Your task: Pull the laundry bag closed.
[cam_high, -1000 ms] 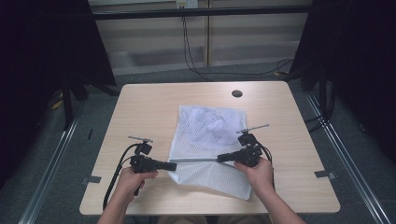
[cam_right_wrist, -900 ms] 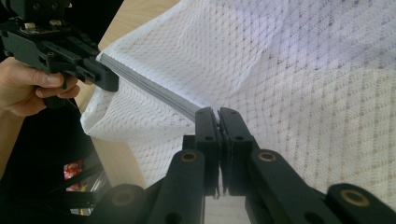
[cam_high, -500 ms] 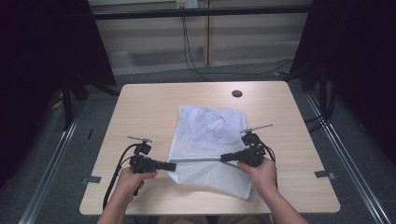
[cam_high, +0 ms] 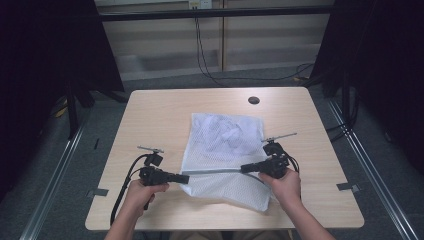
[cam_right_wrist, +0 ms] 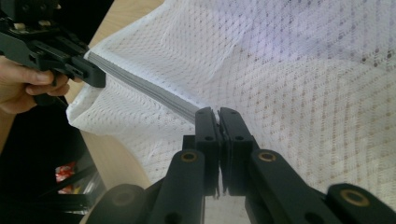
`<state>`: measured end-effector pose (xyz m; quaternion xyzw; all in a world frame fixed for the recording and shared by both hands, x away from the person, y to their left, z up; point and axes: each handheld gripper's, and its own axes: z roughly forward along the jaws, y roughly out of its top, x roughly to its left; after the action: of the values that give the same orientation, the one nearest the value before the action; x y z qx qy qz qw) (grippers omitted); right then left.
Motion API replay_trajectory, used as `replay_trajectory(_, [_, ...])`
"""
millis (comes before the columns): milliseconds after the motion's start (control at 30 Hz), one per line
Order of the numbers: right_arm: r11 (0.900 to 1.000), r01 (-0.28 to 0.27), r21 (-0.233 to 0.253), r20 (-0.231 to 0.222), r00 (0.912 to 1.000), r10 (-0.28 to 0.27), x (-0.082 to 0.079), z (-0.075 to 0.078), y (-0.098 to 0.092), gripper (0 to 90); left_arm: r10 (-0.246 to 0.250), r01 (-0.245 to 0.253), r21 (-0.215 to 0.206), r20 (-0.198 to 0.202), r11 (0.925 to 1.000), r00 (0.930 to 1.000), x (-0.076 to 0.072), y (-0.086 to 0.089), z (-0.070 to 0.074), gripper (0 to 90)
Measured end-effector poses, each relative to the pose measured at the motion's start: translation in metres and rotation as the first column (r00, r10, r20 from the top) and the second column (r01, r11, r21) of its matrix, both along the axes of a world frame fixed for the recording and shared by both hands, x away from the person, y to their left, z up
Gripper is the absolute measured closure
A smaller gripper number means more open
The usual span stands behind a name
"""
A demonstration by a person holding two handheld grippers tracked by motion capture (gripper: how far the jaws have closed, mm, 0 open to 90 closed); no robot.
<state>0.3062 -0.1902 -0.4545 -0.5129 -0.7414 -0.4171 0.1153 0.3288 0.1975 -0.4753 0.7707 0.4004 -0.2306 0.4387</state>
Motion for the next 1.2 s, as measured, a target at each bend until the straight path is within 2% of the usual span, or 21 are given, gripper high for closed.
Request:
replay_trajectory(433, [1.0,0.014,-0.018,0.007,0.9999,-0.014,-0.002,0.001,-0.008,86.8,-0.008,0.008,0.003,-0.001,1.0,1.0,0.0,0.002,0.0,88.5])
replay_trajectory(1067, [1.0,0.013,-0.011,-0.002,0.9999,-0.013,-0.003,0.001,-0.014,86.8,-0.009,0.009,0.0,-0.002,1.0,1.0,0.0,0.0,-0.001,88.5])
replay_trajectory(1133, [1.0,0.013,-0.022,0.013,0.9998,-0.012,-0.003,0.001,-0.015,86.8,-0.009,0.009,-0.004,-0.004,1.0,1.0,0.0,0.0,0.0,88.5])
replay_trajectory(1200, [1.0,0.019,-0.01,0.001,0.9998,-0.019,-0.004,0.001,-0.017,86.8,-0.005,0.005,-0.003,-0.003,1.0,1.0,0.0,0.0,0.0,88.5])
